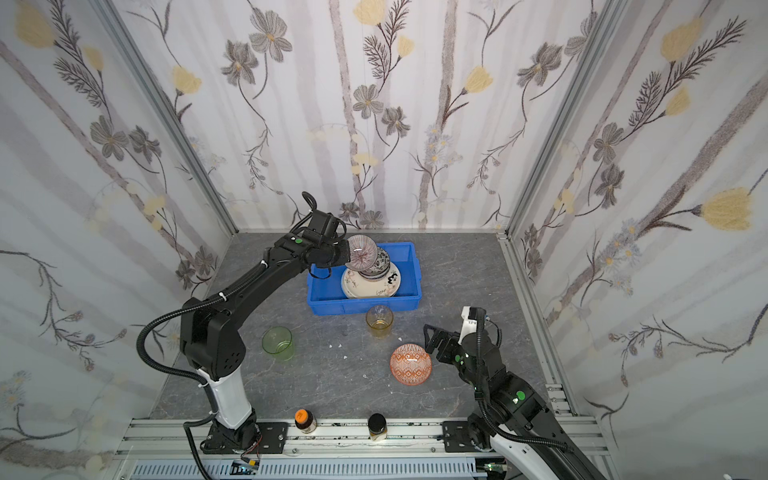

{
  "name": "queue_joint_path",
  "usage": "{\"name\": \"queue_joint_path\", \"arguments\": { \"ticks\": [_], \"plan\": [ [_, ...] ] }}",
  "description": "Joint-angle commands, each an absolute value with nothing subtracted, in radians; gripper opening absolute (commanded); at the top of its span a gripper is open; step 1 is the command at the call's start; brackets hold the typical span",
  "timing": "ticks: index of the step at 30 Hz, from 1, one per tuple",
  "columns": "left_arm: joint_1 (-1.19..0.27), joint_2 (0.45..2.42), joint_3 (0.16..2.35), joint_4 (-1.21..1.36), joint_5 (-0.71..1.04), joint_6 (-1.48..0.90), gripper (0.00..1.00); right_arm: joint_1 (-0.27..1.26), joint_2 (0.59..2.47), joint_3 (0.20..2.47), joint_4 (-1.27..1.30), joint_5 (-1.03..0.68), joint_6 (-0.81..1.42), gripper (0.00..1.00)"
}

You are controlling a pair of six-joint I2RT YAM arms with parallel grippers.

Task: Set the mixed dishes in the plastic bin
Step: 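Carry the striped bowl to the bin with the left gripper while the right withdraws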

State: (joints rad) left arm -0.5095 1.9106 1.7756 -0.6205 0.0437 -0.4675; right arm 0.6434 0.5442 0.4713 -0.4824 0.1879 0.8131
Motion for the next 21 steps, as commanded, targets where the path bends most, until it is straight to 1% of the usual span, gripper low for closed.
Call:
{"name": "queue_joint_path", "arguments": {
  "ticks": [1,9,21],
  "plan": [
    [-0.506,1.966,1.844,-0.633,0.086,-0.439,0.0,0.645,0.512,0.451,-0.521,0.169,0.899,1.0],
    [-0.506,2.063,1.926,-0.657,0.079,-0.431,0.0,0.645,0.448,0.441,-0.599,0.196,0.928,1.0],
    [-0.506,2.173,2.027,-0.677,0.13,-0.426,0.0,0.646,0.364,0.394,-0.639,0.195,1.012,1.0]
  ]
}}
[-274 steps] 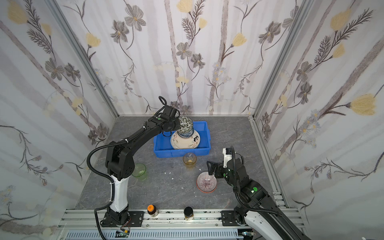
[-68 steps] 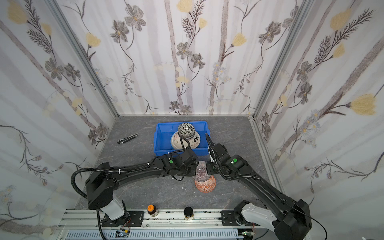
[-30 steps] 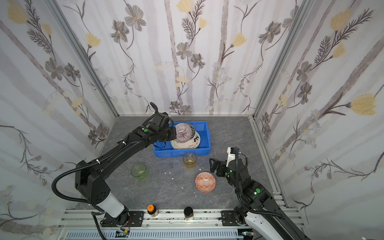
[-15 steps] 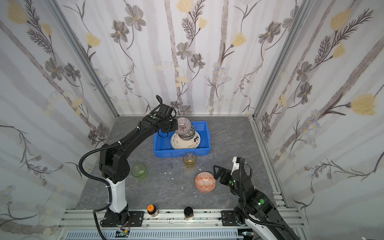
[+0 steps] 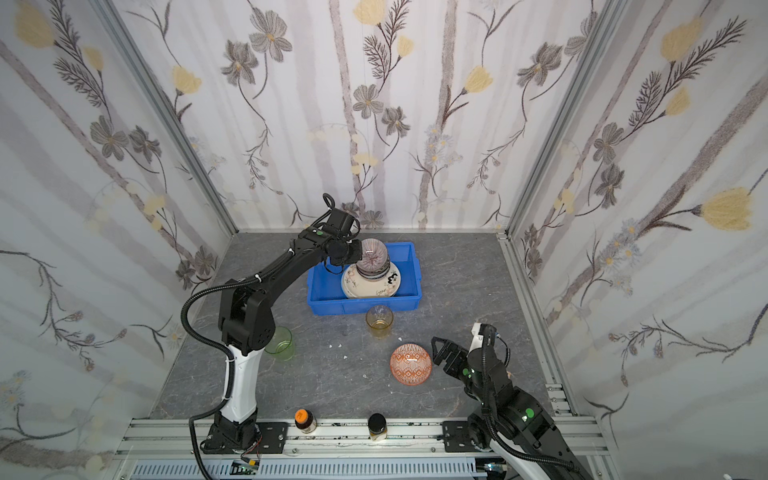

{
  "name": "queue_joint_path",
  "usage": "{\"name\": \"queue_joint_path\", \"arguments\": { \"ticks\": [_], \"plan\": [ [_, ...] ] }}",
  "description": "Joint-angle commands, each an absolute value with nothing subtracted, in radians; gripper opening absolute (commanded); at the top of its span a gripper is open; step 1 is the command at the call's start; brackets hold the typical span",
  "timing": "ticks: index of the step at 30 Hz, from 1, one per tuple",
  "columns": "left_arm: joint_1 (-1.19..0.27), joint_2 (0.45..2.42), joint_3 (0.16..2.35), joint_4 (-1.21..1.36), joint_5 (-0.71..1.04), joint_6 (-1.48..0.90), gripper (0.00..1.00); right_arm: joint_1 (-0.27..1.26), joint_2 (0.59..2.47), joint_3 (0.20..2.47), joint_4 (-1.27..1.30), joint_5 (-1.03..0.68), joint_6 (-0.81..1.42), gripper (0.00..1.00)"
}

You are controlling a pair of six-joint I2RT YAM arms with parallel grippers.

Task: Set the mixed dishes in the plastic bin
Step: 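Carry the striped bowl to the bin with the left gripper while the right withdraws, then lower the striped bowl onto the leaf-pattern bowl with the left gripper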

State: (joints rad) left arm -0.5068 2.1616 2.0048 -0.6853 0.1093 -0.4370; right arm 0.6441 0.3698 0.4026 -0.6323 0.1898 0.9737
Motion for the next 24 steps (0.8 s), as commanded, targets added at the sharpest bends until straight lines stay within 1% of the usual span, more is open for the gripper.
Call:
{"name": "queue_joint_path", "arguments": {
  "ticks": [1,14,17,21,24],
  "plan": [
    [-0.505,2.178,2.031,-0.679,0.129,-0.425,0.0,0.644,0.361,0.393,-0.641,0.195,1.016,1.0],
    [-0.506,2.214,2.065,-0.694,0.108,-0.417,0.0,0.645,0.317,0.381,-0.69,0.188,1.041,1.0],
    [-0.506,2.225,2.086,-0.697,0.115,-0.415,0.06,0.645,0.293,0.371,-0.699,0.183,1.058,1.0],
    [-0.506,2.245,2.113,-0.705,0.12,-0.411,0.09,0.644,0.266,0.362,-0.71,0.179,1.073,1.0],
    [-0.506,2.257,2.122,-0.706,0.128,-0.412,0.1,0.645,0.259,0.363,-0.713,0.178,1.079,1.0]
  ]
}}
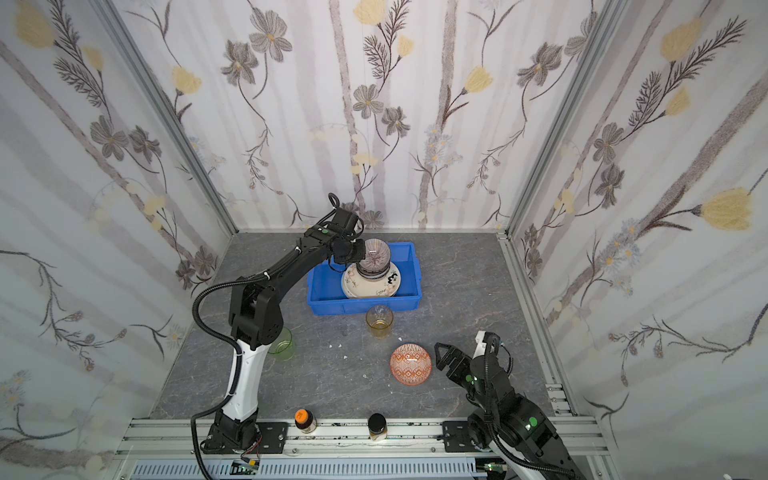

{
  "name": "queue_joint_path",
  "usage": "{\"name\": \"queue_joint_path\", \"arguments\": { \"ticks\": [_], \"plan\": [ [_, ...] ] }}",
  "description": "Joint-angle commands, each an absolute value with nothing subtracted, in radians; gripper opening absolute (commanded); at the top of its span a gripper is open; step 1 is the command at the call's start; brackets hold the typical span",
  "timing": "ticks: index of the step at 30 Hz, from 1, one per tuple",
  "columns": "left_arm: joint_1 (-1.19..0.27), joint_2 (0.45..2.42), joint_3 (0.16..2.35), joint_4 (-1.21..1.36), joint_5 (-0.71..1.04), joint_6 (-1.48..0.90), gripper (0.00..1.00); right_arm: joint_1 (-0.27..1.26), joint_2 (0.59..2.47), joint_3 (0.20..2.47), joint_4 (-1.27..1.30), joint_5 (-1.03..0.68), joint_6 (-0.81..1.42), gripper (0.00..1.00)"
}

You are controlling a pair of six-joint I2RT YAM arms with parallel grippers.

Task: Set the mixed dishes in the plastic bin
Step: 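Lower the striped bowl onto the leaf-pattern bowl with the left gripper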

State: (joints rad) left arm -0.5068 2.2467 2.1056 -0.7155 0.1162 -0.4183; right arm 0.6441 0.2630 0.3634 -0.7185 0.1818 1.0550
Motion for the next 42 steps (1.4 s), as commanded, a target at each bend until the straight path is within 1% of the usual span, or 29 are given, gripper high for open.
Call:
{"name": "queue_joint_path", "arguments": {
  "ticks": [1,9,14,16,19,42],
  "plan": [
    [-0.505,2.259,2.122,-0.706,0.13,-0.414,0.1,0.646,0.26,0.361,-0.711,0.176,1.08,1.0],
    [-0.506,2.266,2.12,-0.71,0.135,-0.413,0.1,0.646,0.311,0.361,-0.671,0.166,1.068,1.0],
    [-0.506,2.257,2.121,-0.71,0.128,-0.411,0.15,0.645,0.329,0.361,-0.659,0.161,1.064,1.0],
    [-0.506,2.253,2.121,-0.713,0.119,-0.408,0.19,0.646,0.327,0.36,-0.658,0.162,1.063,1.0],
    [-0.506,2.25,2.121,-0.714,0.112,-0.405,0.2,0.646,0.322,0.359,-0.66,0.164,1.063,1.0],
    [-0.514,2.249,2.114,-0.74,0.098,-0.4,0.22,0.646,0.322,0.356,-0.664,0.156,1.063,1.0]
  ]
}}
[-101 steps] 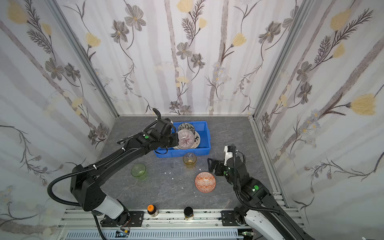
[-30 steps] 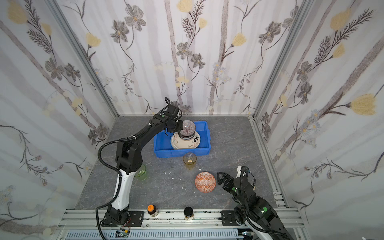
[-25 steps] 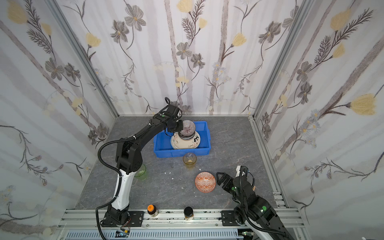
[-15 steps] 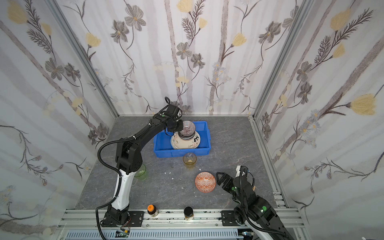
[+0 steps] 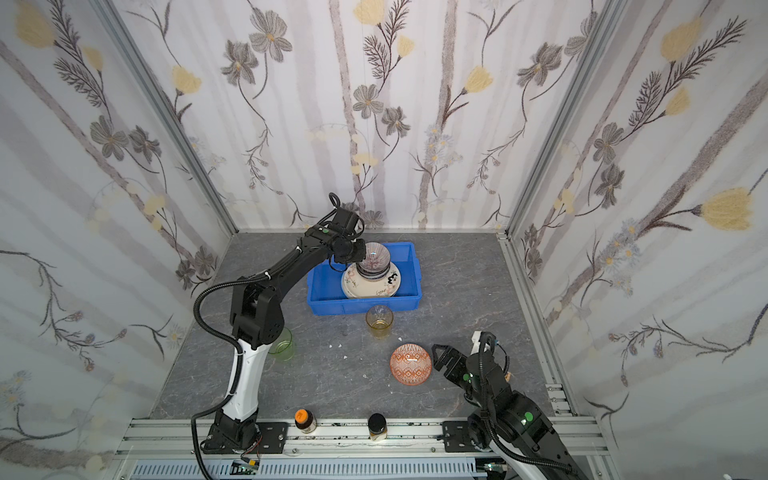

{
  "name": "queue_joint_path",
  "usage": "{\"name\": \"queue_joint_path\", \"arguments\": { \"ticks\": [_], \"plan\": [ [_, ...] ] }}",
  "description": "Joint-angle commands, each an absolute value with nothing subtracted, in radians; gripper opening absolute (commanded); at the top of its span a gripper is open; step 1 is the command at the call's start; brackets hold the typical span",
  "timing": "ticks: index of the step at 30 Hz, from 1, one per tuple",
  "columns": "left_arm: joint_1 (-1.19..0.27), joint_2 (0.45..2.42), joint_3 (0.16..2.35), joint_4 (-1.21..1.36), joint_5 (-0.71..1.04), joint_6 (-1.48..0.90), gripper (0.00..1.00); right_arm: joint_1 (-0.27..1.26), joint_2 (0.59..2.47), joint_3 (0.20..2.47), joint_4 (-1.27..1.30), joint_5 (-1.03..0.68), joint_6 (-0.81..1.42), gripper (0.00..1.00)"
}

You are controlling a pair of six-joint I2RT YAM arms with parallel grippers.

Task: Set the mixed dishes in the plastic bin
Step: 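Lower the striped bowl onto the leaf-pattern bowl with the left gripper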

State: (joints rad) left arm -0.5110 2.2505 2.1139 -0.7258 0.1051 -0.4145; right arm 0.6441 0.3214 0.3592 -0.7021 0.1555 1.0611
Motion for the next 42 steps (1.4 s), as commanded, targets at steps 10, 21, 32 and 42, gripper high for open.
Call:
{"name": "queue_joint_path", "arguments": {
  "ticks": [10,21,32,42],
  "plan": [
    [-0.53,2.231,2.106,-0.753,0.058,-0.391,0.29,0.645,0.305,0.356,-0.677,0.16,1.06,1.0],
    [-0.541,2.216,2.105,-0.781,0.023,-0.377,0.35,0.645,0.32,0.355,-0.664,0.155,1.057,1.0],
    [-0.555,2.205,2.09,-0.801,0.0,-0.37,0.35,0.646,0.319,0.353,-0.665,0.152,1.062,1.0],
    [-0.557,2.21,2.087,-0.81,-0.011,-0.358,0.35,0.645,0.334,0.35,-0.649,0.149,1.056,1.0]
  ]
}}
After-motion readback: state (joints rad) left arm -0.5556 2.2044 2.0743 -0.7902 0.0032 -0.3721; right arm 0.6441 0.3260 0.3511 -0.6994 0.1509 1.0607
